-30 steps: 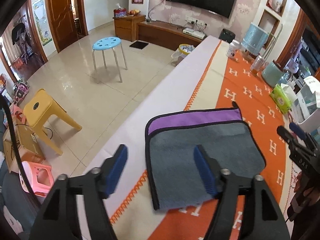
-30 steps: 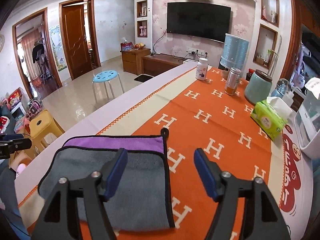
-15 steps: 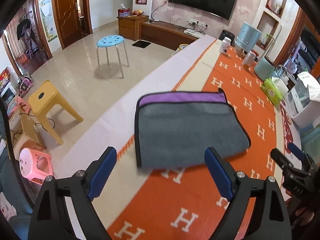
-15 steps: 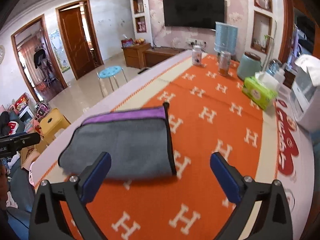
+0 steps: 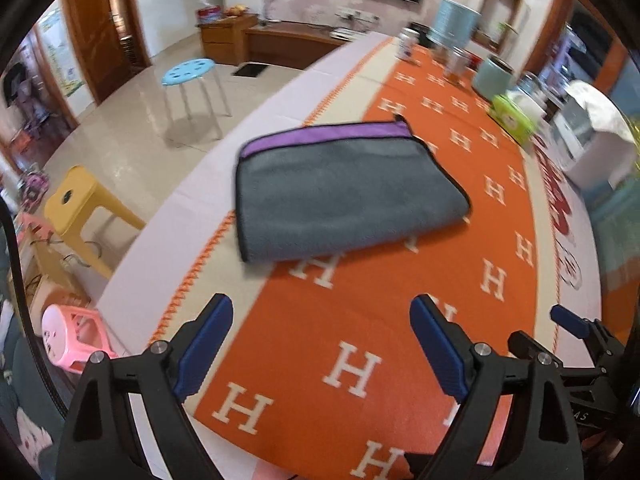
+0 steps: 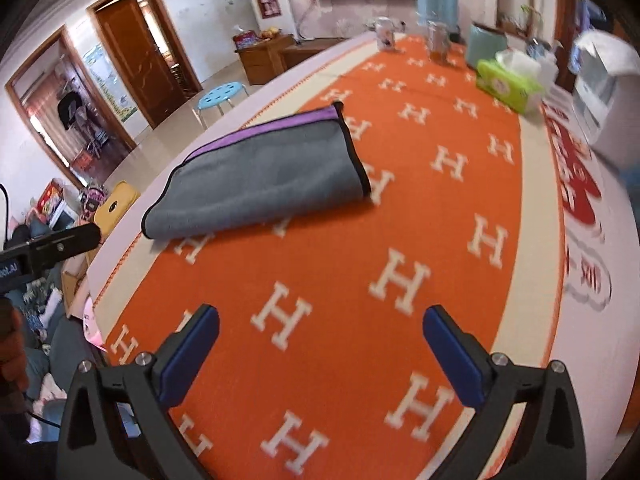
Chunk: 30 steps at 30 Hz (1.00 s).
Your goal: Fold towel
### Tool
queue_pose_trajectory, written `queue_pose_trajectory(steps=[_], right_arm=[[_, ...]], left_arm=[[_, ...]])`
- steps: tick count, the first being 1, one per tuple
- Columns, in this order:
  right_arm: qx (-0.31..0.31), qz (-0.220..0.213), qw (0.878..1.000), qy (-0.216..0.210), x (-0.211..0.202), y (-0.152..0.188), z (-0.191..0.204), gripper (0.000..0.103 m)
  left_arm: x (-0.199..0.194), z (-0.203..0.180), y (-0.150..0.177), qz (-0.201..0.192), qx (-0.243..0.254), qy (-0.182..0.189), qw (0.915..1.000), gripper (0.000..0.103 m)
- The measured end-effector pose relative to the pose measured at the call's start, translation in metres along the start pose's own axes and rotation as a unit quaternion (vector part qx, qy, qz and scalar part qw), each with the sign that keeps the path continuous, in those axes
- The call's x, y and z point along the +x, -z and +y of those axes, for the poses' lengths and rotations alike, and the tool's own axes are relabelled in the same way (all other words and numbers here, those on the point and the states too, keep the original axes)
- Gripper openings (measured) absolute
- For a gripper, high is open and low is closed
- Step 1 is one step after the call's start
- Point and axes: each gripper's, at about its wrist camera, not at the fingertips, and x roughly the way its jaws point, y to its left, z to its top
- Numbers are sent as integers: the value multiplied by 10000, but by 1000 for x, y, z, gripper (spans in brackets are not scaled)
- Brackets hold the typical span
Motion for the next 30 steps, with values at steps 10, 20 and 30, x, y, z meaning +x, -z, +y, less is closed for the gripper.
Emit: queue_pose_trajectory(steps=[10,20,30], right_arm=[[1142,-50,9926,421,-30,31,-5,102],[2346,-249,9657,1084,-70,73,24,102],[2631,-607,9546,1255,-125,93,78,102]], left_arm=[[-15,-26,-7,-10,1163,744,9904,90],[-44,-13,-1,-75,1946,1165,9739,89],[-87,-3,10,-145,2134,1355,9674,90]])
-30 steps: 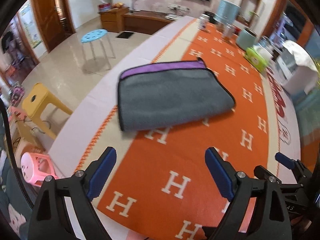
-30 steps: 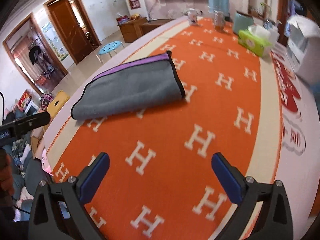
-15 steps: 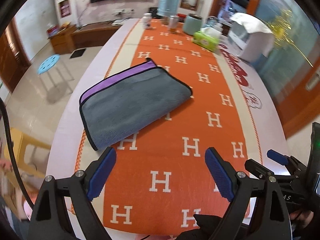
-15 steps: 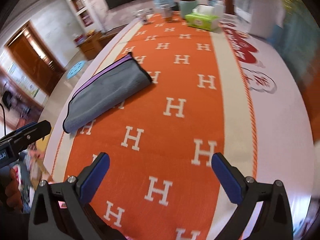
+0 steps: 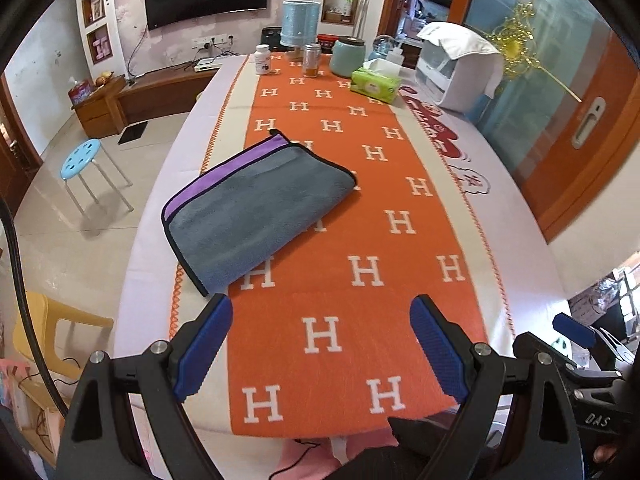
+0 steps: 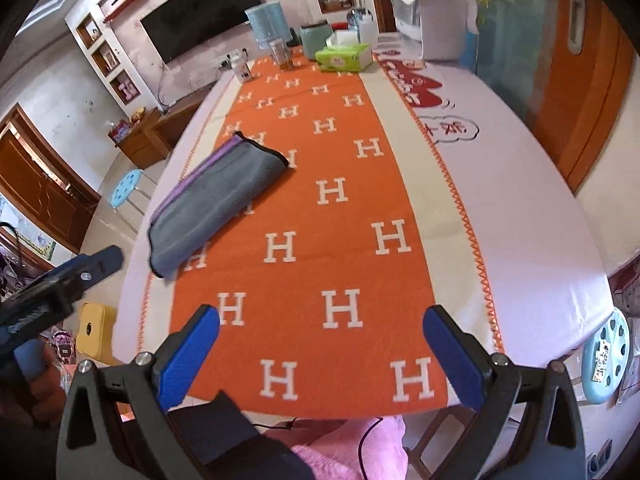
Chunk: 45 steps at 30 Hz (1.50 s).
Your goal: Fold towel
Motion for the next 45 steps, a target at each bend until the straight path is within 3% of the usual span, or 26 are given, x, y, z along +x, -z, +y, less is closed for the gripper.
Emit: queue_pose_trajectory(steps=[5,9,13,17,22,45], right_arm=[[-205,-215,9995,-119,-28,-2,10,102],[-180,-114,9997,-151,-40,-5,8,102],[-400,-260,9989,-8,-51,-2,10,102],[-426,-431,9982,29,-55,-5,4,103],[-541,-477,9974,-7,-51,-8,3,103],[-599,-352,9975,-104,-34,-22,-3,103]], left_arm=[[-15,-16,7,-162,29,-181,9997,89],[-27,-27,12,-310,-21,-455,9985,90],[-34,-33,15,-402,-112,-651,9970,90],[-39,-37,19,-548,-192,-904,9942,102],[-39,-40,18,-615,-228,-1096,9918,102],[-32,-50,5,-714,-115,-1093,9914,102]])
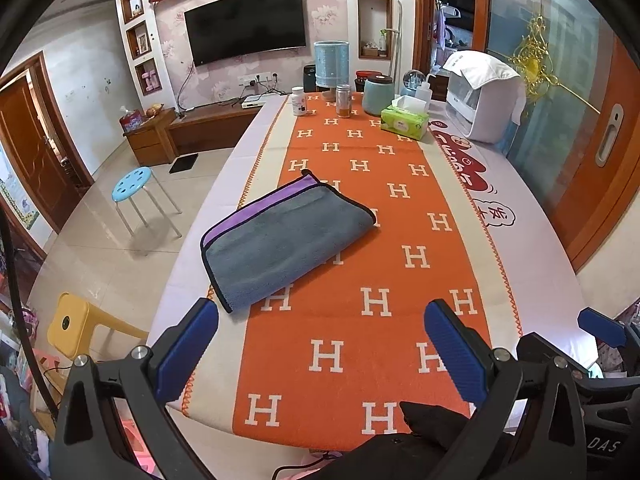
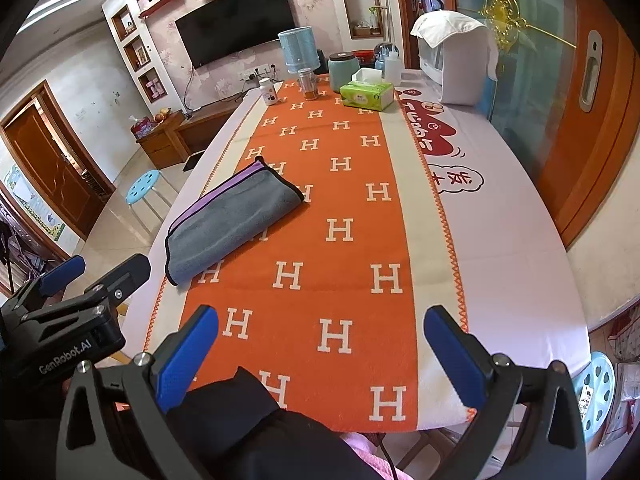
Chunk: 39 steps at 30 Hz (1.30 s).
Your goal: Fold towel
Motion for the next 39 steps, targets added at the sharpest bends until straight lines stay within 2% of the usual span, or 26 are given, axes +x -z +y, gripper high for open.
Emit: queue_pose_trajectory(steps=[16,39], right_arm=[[14,99,9999,-8,5,0,0,103],[79,286,9995,48,5,11,-1,103]], left_arm=[[4,-3,7,35,19,67,10000,102],[5,-5,14,278,75,181,9994,103]])
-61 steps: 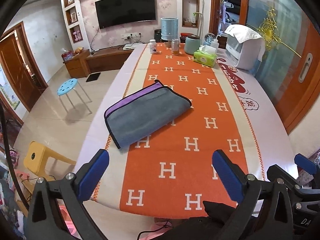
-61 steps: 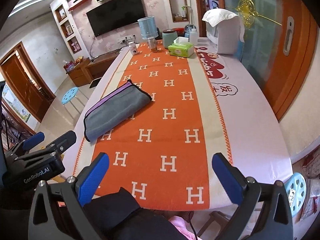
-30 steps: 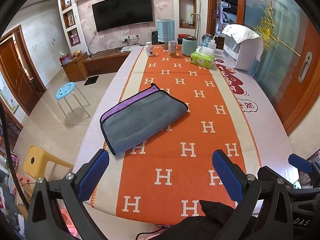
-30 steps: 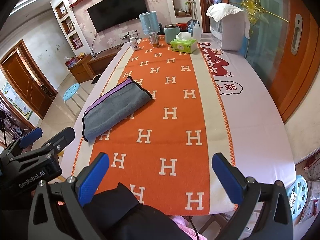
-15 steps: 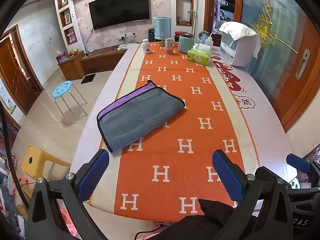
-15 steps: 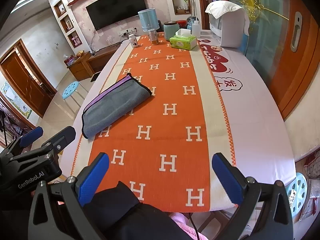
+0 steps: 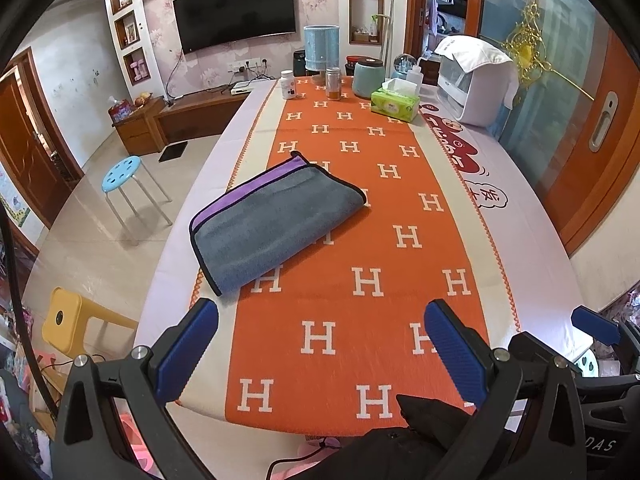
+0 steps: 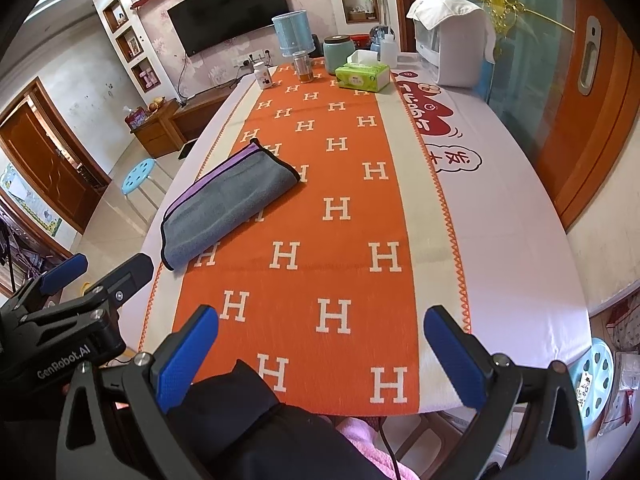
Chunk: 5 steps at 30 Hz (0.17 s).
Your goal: Fold towel
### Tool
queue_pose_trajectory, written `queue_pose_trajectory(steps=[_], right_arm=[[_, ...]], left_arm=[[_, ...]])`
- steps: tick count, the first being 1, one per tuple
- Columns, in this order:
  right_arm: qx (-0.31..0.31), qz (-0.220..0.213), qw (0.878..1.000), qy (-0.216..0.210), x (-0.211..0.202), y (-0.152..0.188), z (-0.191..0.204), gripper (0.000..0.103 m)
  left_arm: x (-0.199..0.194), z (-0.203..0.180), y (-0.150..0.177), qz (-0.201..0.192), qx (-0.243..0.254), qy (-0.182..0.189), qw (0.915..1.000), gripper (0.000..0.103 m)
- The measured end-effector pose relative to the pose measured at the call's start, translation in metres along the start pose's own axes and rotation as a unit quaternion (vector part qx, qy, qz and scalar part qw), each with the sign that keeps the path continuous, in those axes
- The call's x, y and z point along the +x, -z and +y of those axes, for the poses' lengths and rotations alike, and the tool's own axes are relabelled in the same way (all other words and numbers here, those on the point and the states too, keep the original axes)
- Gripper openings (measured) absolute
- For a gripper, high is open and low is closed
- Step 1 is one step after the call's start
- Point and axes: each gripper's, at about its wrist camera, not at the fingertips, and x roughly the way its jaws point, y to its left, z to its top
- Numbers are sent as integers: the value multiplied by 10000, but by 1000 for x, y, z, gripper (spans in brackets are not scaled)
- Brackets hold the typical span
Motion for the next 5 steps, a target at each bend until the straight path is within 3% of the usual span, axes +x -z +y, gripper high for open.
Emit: queue_pose_trajectory(steps=[5], right_arm=[[-3,37,10000,-8,0,3,0,103]], left_arm=[[-1,0,2,32,-5,-7,10000,102]])
